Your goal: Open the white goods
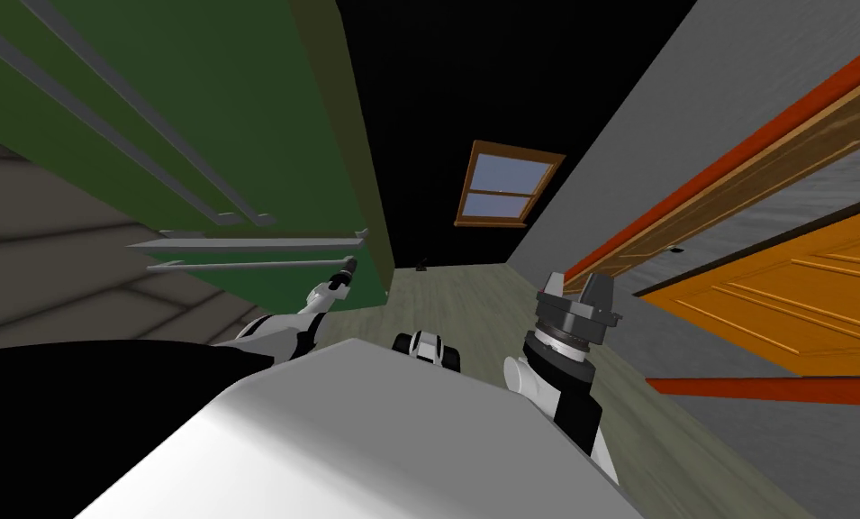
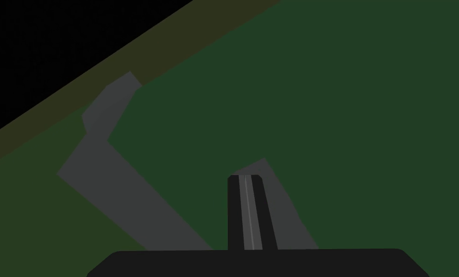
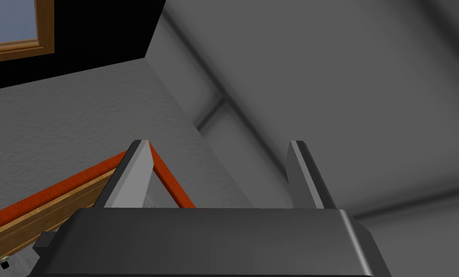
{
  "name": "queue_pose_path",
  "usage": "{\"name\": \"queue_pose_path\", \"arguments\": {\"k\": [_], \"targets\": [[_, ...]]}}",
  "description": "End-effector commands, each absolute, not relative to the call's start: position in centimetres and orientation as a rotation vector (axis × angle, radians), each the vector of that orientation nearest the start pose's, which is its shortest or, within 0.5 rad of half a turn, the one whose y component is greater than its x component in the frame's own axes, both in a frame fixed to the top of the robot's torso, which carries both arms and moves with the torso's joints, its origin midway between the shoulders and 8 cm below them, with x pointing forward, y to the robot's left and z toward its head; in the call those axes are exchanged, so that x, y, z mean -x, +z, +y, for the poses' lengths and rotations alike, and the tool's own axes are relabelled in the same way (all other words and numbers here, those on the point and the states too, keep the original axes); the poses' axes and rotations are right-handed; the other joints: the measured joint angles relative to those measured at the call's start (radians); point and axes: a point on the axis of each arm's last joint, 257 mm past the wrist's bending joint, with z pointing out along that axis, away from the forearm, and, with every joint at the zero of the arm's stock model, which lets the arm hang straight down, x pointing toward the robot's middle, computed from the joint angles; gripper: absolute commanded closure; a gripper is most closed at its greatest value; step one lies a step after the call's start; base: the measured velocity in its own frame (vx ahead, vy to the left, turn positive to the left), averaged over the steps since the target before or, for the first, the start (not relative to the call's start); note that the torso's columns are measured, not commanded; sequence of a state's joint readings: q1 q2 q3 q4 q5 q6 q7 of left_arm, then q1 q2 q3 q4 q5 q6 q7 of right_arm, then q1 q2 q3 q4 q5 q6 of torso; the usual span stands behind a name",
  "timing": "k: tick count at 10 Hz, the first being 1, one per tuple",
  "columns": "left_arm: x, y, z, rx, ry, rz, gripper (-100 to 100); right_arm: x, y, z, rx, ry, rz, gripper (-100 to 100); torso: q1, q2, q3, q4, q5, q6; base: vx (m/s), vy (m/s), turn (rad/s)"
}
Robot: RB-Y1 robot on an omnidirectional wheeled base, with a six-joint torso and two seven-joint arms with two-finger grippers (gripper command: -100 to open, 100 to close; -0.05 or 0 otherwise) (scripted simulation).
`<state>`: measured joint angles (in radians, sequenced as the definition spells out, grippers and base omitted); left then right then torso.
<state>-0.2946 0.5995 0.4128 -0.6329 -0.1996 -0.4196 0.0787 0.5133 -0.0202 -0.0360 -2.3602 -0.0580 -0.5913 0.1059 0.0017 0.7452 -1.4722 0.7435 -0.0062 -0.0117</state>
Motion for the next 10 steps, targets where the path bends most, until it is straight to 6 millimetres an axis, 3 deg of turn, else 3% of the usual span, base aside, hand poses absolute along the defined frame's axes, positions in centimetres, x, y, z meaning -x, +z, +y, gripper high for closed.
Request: {"name": "queue_pose_path", "arguments": {"k": [1,4,5,6,7,10], "targets": [[-48.6,-24.0,67.6,1.125,-0.439,1.144,100,-30.6,7.2,-28.8,-0.509,1.233,0.504,0,0.002,-0.002,-0.001,-0.002,0.002,-0.003,-0.081,-0.034,-0.328],[-47.9,-24.8,68.1,1.15,-0.429,1.14,100,-30.6,7.2,-28.8,-0.509,1.233,0.504,0,0.002,-0.002,-0.001,-0.003,0.003,0.001,-0.056,-0.018,-0.076],[-48.3,-25.1,67.4,1.15,-0.441,1.147,100,-30.6,7.2,-28.8,-0.509,1.233,0.504,0,0.004,-0.004,-0.002,-0.004,0.004,0.0,-0.002,-0.014,-0.017],[-48.7,-25.2,67.5,1.158,-0.432,1.166,-100,-30.6,7.2,-28.8,-0.509,1.233,0.504,0,0.003,-0.005,-0.003,-0.004,0.005,0.005,-0.062,0.014,-0.116],[-48.9,-25.1,67.7,1.163,-0.426,1.175,-100,-30.6,7.2,-28.8,-0.509,1.233,0.504,0,0.003,-0.004,-0.002,-0.005,0.007,0.008,-0.108,0.046,-0.154],[-49.3,-25.0,68.2,1.175,-0.409,1.196,-100,-30.6,7.2,-28.8,-0.509,1.233,0.504,0,0.016,-0.008,-0.004,-0.01,0.014,-0.002,-0.104,0.03,-0.093]]}}
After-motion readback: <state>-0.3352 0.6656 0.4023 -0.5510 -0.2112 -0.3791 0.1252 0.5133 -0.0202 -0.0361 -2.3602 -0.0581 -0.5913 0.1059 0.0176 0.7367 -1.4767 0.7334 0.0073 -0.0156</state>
